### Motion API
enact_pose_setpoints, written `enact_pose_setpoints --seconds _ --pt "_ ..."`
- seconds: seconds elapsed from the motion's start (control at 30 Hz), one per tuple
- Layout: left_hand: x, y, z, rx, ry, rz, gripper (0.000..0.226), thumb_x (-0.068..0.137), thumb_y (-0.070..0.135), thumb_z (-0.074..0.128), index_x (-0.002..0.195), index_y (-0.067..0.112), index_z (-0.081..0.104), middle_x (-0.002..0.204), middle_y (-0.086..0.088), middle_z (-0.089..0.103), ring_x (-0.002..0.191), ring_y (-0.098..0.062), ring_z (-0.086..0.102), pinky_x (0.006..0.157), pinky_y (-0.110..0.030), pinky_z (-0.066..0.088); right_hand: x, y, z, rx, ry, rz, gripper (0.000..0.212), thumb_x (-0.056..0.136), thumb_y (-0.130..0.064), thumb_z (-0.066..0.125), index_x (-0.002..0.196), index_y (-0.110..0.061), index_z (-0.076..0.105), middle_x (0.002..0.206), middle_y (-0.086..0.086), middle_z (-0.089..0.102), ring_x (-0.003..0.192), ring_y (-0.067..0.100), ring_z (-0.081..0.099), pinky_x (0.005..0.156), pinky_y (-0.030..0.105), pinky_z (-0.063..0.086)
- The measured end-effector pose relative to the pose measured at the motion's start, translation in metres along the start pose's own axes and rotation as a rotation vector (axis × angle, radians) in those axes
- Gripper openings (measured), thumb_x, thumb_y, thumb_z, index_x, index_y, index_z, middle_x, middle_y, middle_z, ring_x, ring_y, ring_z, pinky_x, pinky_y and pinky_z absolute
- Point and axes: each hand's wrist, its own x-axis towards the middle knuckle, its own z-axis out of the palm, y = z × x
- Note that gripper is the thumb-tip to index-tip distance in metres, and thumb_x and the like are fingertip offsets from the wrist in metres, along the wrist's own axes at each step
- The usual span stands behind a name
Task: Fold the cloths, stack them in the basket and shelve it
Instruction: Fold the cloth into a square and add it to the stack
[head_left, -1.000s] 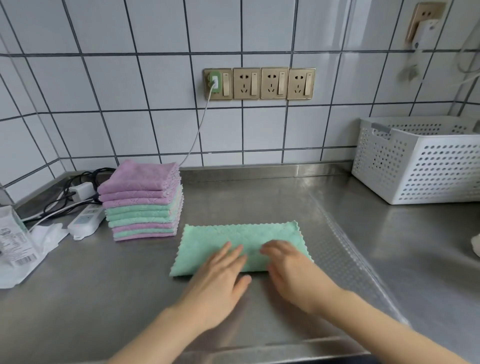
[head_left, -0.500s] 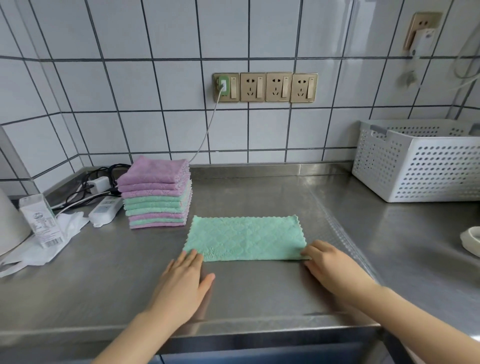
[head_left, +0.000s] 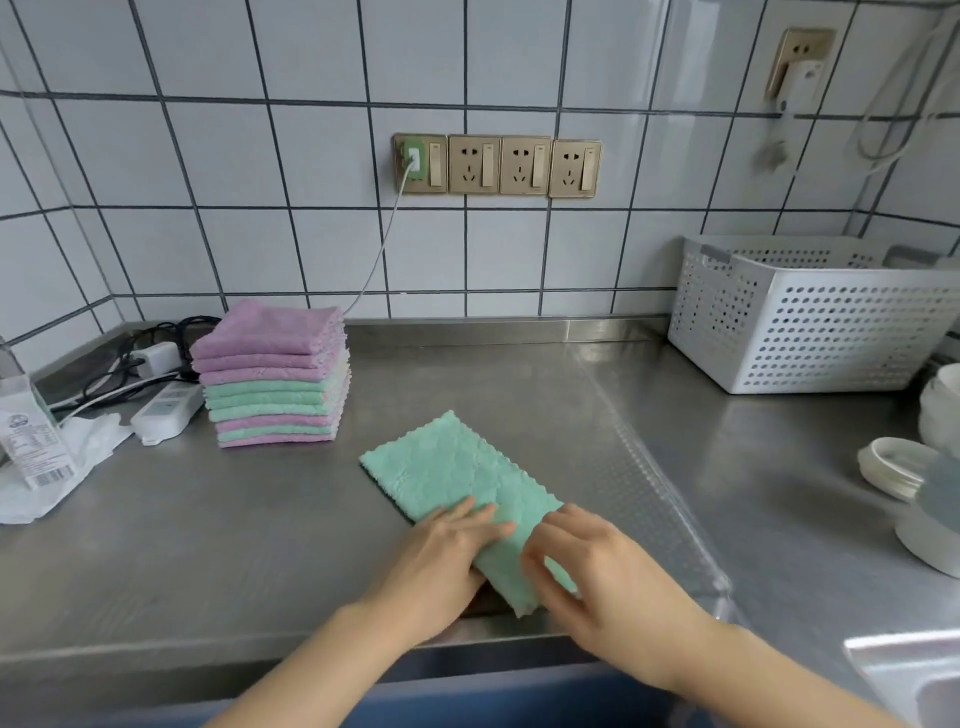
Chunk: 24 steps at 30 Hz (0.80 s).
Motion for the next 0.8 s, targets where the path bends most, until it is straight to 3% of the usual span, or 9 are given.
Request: enact_pose_setpoints --seconds 0.1,0.17,0.23,0.33,0.4,0.5,0.6,0.7,0.8 --pt "-0.01 -0.01 -0.012 -0.276 -0.04 -0.053 0.067 0.088 -0.006 0.043 0.127 0.048 0.051 0.143 0.02 0.04 0.134 0.0 0.032 0.113 -0.02 0.022 -0.001 0.052 -0.004 0.062 0.145 0.22 0.025 0.088 -0.003 0.049 0.103 -0.019 0.062 0.098 -0.01 0.062 0.094 0.009 0.059 0.083 0.022 0.046" --pt "-0.018 -0.018 -0.023 -0.51 -0.097 -0.076 0.052 0.095 0.008 0.049 0.119 0.054 0.057 0.133 0.025 0.051 0.119 -0.002 0.048 0.104 -0.02 0.031 -0.004 0.083 -0.001 0.017 0.095 0.319 0.04 0.086 0.003 0.049 0.117 -0.021 0.057 0.112 -0.009 0.061 0.108 0.014 0.059 0.093 0.024 0.045" --pt "-0.023 -0.023 -0.033 -0.611 -0.1 -0.044 0.035 0.096 0.02 0.051 0.118 0.044 0.062 0.124 0.026 0.059 0.121 0.003 0.051 0.106 -0.018 0.034 -0.006 0.091 0.007 0.037 -0.009 0.3 0.043 0.089 -0.013 0.058 0.129 -0.025 0.05 0.123 -0.009 0.057 0.117 0.013 0.055 0.099 0.022 0.041" --pt "-0.029 -0.026 -0.038 -0.636 -0.133 -0.019 0.033 0.095 0.011 0.053 0.121 0.029 0.063 0.124 0.023 0.06 0.121 0.006 0.051 0.106 -0.015 0.034 0.0 0.074 0.019 0.152 -0.103 0.121 0.054 0.085 -0.035 0.063 0.136 -0.031 0.046 0.131 -0.018 0.05 0.125 0.001 0.047 0.104 0.015 0.035" --pt "-0.034 -0.031 -0.037 -0.61 -0.185 -0.013 0.041 0.092 0.002 0.055 0.124 0.028 0.061 0.128 0.022 0.057 0.123 0.007 0.047 0.108 -0.013 0.031 0.004 0.063 0.026 0.206 -0.099 -0.026 0.047 0.087 -0.03 0.059 0.133 -0.026 0.053 0.134 -0.016 0.051 0.131 -0.001 0.041 0.107 0.015 0.033" --pt "-0.041 -0.043 -0.033 -0.463 -0.201 0.058 0.055 0.09 0.007 0.061 0.128 0.046 0.053 0.139 0.023 0.047 0.133 0.006 0.035 0.113 -0.014 0.021 0.003 0.056 0.032 0.168 -0.15 -0.192 0.038 0.092 -0.022 0.056 0.13 -0.021 0.059 0.137 -0.01 0.054 0.136 0.003 0.037 0.109 0.02 0.035" --pt "-0.05 -0.053 -0.028 -0.397 -0.124 0.073 0.06 0.089 0.012 0.063 0.125 0.058 0.048 0.138 0.027 0.046 0.132 0.007 0.036 0.112 -0.012 0.022 -0.001 0.058 0.032 0.142 -0.169 -0.214 0.039 0.092 -0.017 0.056 0.129 -0.024 0.059 0.134 -0.011 0.057 0.129 -0.003 0.044 0.105 0.024 0.042" --pt "-0.058 -0.065 -0.019 -0.143 0.034 0.127 0.071 0.079 -0.003 0.069 0.126 0.047 0.053 0.132 0.038 0.045 0.127 0.012 0.04 0.112 -0.014 0.024 0.001 0.06 0.026 0.152 -0.189 -0.165 0.039 0.093 -0.02 0.051 0.13 -0.031 0.058 0.133 -0.012 0.057 0.124 -0.009 0.046 0.104 0.018 0.041" --pt "-0.057 -0.077 -0.012 0.012 0.191 0.164 0.067 0.067 -0.01 0.072 0.117 0.033 0.065 0.121 0.024 0.061 0.115 0.01 0.053 0.104 -0.018 0.035 0.003 0.057 0.025 0.194 -0.208 -0.133 0.036 0.095 -0.022 0.05 0.128 -0.029 0.06 0.13 -0.014 0.059 0.119 -0.009 0.051 0.101 0.015 0.043"
